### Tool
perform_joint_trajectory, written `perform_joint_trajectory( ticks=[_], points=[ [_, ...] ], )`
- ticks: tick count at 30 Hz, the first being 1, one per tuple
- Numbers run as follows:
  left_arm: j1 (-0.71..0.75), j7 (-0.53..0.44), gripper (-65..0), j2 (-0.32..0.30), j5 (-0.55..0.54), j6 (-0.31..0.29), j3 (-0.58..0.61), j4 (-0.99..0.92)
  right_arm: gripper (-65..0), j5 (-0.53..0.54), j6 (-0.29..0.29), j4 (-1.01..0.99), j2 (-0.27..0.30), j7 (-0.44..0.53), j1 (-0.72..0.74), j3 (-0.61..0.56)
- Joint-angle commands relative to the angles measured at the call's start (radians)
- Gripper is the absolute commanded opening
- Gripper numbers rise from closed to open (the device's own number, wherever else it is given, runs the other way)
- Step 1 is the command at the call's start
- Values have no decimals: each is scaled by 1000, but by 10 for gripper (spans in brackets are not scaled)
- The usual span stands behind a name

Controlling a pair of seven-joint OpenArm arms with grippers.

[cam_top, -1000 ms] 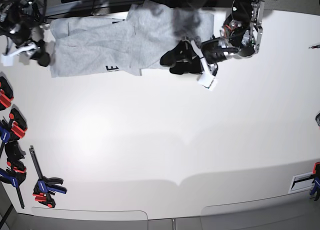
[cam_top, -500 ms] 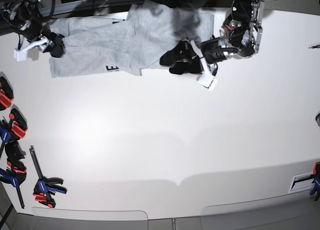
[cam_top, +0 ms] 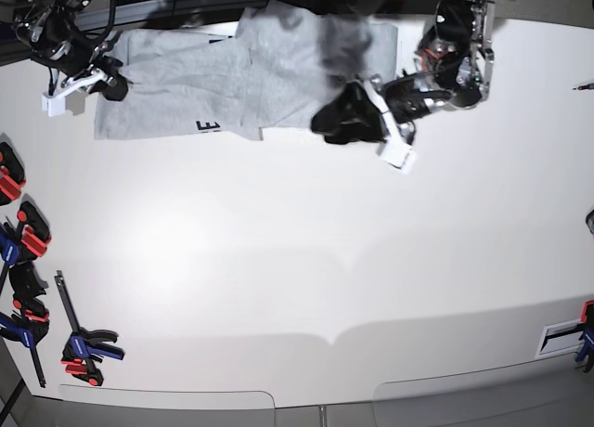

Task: Fold the T-shirt properly
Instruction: 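Lift the shirt with the right gripper and fold it over onto the stack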

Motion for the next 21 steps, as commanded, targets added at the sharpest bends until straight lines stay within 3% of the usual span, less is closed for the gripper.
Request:
perform_joint_trajectory(
  ticks=[1,6,8,11,15,19,21],
  points=[
    [-11,-23,-459,-6,-29,-9,-32,28,-650,3,-3,11,12,-10,0,4],
    [-11,-14,-555,-6,-29,-9,-233,42,-650,99,54,13,15,-18,0,4],
    [-11,15,-646,-6,-29,-9,-319,42,-650,147,55,17,17,-29,3,4],
    [2,83,-650,-25,-27,-9,-418,42,-650,231,111,51,16,-63,3,4],
    [66,65,-650,-77,76,-9,-492,41,-650,390,120,162,9,-129,2,4],
    [167,-47,-650,-109,268,-9,-536,36,-650,429,120,346,-12,-159,0,3],
    [220,-100,-650,-112,344,19,-547,26,-650,430,120,448,-50,-164,-8,3]
  ],
)
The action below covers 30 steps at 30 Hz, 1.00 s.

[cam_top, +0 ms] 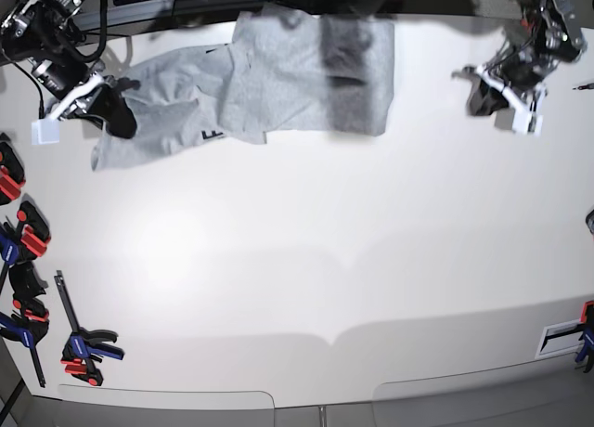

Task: Fold the T-shirt properly
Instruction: 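Lift the shirt with the right gripper and fold it over onto the stack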

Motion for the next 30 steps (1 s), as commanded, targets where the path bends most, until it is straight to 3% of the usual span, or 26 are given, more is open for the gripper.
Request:
perform_joint_trajectory(
  ticks=[1,5,10,13,19,22,26,30],
  points=[
    [19,-28,-650,-11,3,5,-8,3,-650,43,9,60,-14,23,-10,0],
    [60,-35,-650,-11,-7,13,-8,-55,-650,62,9,214,-129,36,-67,-81],
    [60,-60,-650,-11,-7,13,-8,-146,-650,48,9,289,-245,50,-122,-321],
    [60,-64,-650,-11,-7,13,-8,-172,-650,-76,9,289,-283,114,-123,-499],
    [60,-64,-650,-12,-19,13,-8,-175,-650,-454,9,288,-296,274,-121,-871],
    [60,-64,-650,-12,-37,13,-8,-175,-650,-623,9,286,-296,316,-121,-1002],
    [60,-64,-650,-12,-37,13,-8,-175,-650,-786,-55,259,-296,382,-121,-1090],
    [60,-63,-650,-13,-51,13,-8,-175,-650,-842,-82,196,-296,431,-120,-1110]
  ],
)
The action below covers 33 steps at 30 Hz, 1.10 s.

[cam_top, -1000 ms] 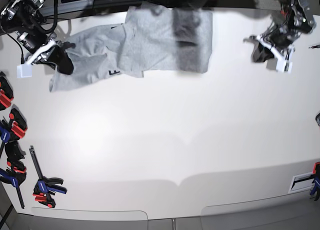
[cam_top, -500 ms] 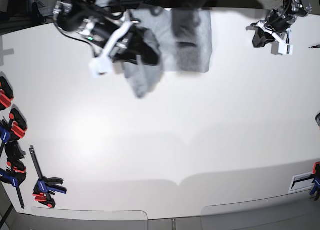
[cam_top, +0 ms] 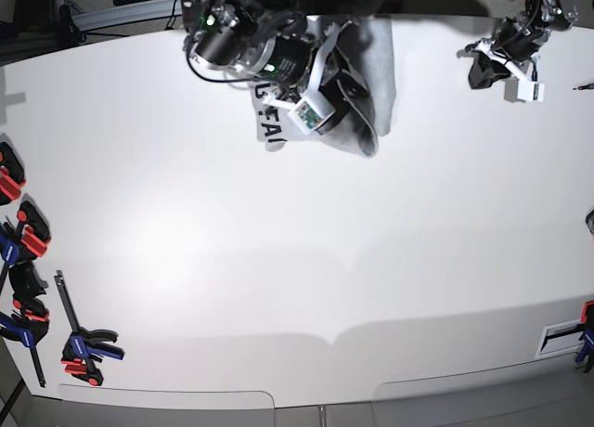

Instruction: Fold the T-shirt properly

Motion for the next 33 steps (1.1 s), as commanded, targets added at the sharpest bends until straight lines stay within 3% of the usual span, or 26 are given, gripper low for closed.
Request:
perform_joint_trajectory(
  ticks=[1,6,9,11,17,20,24,26,28,30,33],
  points=[
    [3,11,-650,-15,-3,8,-5,4,-650,19,0,-3,-8,28,8,-4],
    [3,14,-650,-22,-22,8,-5,5,-634,56,-2,-66,-8,26,16,-5],
    [3,13,-650,-23,-22,8,-5,5,-421,162,-1,-68,-8,19,16,-10],
    [3,13,-650,-23,-23,8,-5,5,-382,235,3,-68,-8,19,16,-20],
    [3,13,-650,-26,-60,7,-5,5,-383,403,90,-67,-8,16,24,-73],
    [3,13,-650,-43,-126,7,-5,5,-383,433,90,-65,-8,16,45,-88],
    [3,37,-650,-87,-231,6,-6,6,-383,325,90,-42,-8,9,96,-58],
    [3,76,-650,-107,-288,-44,-6,16,-383,242,90,-23,-8,3,116,-11],
    [3,134,-650,-118,-353,-44,-6,39,-389,176,90,-13,-8,4,127,55],
    [3,175,-578,-119,-421,-44,-6,72,-444,123,63,-13,-8,4,132,131],
    [3,195,-487,-119,-489,-44,-6,142,-650,85,4,-13,-8,-24,132,258]
  ],
)
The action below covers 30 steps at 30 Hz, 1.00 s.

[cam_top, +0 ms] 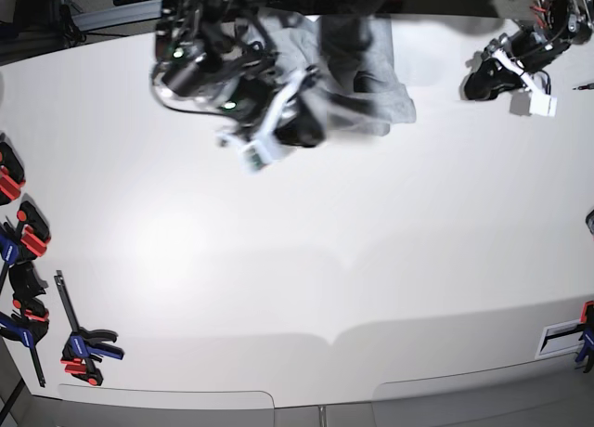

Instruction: Fold the T-shirt properly

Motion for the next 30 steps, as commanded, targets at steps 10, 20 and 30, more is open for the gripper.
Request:
perform_joint_trajectory(
  ticks=[10,20,30],
  points=[
    [8,211,-472,-19,-143,-9,-5,360,-650,329,39,20,-5,-108,-69,247],
    [86,198,-468,-16,-89,-9,181,385,-650,346,78,20,-5,-106,-141,242],
    [52,-138,-424,-13,415,-9,510,385,-650,246,47,19,-5,-45,-141,233]
  ],
)
